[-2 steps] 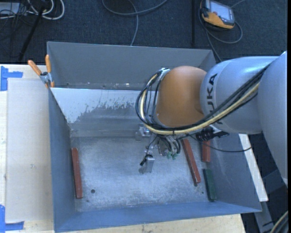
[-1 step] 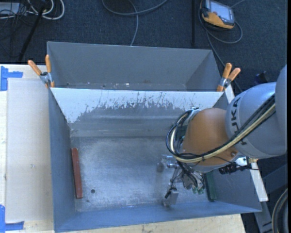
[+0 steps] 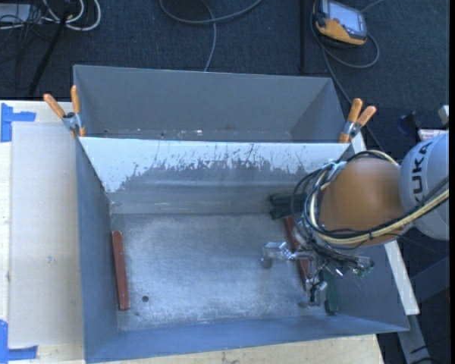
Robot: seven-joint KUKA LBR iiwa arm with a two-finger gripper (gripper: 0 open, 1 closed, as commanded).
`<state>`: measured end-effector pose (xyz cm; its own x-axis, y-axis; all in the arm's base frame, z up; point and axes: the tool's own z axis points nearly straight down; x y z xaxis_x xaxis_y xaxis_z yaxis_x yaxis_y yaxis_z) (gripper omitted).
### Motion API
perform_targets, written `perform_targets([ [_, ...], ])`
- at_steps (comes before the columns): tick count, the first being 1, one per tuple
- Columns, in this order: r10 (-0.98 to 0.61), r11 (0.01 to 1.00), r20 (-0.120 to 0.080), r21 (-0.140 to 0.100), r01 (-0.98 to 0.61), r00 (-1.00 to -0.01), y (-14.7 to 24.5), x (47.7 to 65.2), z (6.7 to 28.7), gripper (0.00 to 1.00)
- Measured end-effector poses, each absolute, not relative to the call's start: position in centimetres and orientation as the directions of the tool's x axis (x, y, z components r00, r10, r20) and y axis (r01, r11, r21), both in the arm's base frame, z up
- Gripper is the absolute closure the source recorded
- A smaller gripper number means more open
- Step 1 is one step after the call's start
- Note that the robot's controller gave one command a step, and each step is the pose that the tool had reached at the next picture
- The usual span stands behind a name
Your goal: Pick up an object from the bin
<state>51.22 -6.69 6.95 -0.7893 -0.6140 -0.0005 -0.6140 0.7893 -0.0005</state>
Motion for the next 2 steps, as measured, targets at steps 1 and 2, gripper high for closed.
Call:
perform_targets([
  [1,-0.615,0.789,-0.004,-0.002,-0.615,-0.789,-14.9,54.6,9.1,0.00],
  [2,-0.799,0.601,-0.007,0.006,-0.799,-0.601,-13.2,55.7,7.0,0.00],
])
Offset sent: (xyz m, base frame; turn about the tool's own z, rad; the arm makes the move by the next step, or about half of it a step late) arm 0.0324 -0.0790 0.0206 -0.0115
